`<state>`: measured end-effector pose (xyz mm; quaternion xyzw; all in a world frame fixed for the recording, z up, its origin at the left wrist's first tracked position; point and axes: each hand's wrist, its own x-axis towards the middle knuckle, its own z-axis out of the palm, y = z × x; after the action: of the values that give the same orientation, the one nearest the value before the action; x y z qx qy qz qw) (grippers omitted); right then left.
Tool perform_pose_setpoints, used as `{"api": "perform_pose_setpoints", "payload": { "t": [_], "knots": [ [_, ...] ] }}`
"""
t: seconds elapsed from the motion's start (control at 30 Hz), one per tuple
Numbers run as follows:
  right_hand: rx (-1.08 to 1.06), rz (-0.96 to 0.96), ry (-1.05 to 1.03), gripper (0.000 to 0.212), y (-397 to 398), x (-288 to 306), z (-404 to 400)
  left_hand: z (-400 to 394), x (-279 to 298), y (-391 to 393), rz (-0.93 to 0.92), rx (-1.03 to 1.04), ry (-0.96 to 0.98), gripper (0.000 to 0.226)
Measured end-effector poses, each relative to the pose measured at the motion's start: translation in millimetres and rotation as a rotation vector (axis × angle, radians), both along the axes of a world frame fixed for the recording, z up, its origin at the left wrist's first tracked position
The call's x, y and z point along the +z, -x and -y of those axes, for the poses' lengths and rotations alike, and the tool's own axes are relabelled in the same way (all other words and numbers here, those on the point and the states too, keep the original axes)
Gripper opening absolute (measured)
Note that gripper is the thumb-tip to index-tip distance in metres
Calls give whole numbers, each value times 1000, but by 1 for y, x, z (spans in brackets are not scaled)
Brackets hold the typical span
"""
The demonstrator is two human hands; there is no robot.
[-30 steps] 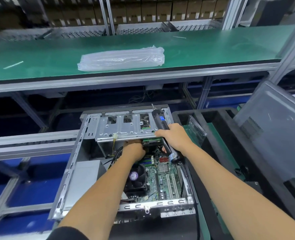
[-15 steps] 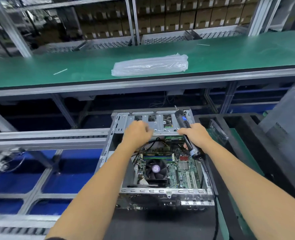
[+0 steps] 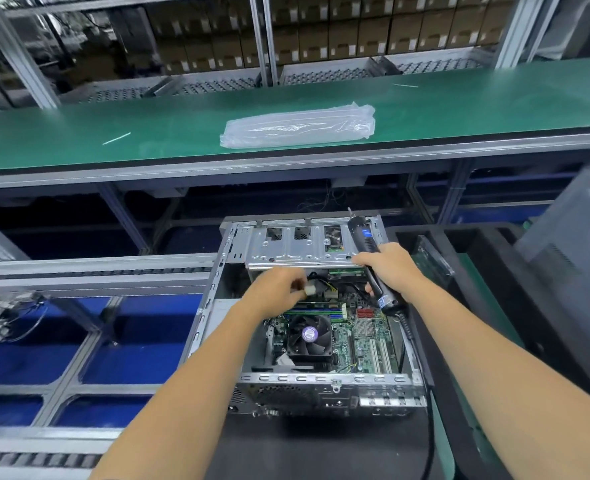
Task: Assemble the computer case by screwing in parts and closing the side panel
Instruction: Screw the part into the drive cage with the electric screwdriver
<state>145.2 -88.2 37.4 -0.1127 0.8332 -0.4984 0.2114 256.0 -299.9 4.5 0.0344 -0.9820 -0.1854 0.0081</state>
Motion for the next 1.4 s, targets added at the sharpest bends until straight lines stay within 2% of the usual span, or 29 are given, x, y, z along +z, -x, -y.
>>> {"api": "perform_pose_setpoints", "payload": {
  "t": [0.1, 0.23, 0.43, 0.63, 0.77, 0.9, 0.97, 1.1, 1.4],
  "knots": [
    [0, 6, 5, 31, -1, 1, 0, -9, -8, 10, 219, -82, -42, 10],
    [-3, 16, 19, 33, 0, 1, -1, -12, -22, 26, 203, 6, -98, 12],
    [-4, 2, 17, 33, 3, -3, -1, -12, -42, 47, 200, 123, 41, 25],
    [7, 18, 30, 31, 5, -4, 0, -8, -51, 60, 351, 178, 200, 36],
    [6, 21, 46, 30, 7, -5, 0, -8, -52, 67, 388, 158, 271, 36],
    [-7, 15, 45, 32, 8, -6, 1, -8, -53, 72, 474, 176, 276, 16],
    [-10, 2, 41, 33, 8, -6, 1, -6, -53, 73, 467, 174, 286, 14],
    [-10, -2, 41, 33, 7, -5, 1, -5, -55, 75, 445, 180, 280, 32],
    [-12, 3, 26, 34, 6, -4, 1, -9, -54, 77, 413, 139, 368, 33]
  ]
}}
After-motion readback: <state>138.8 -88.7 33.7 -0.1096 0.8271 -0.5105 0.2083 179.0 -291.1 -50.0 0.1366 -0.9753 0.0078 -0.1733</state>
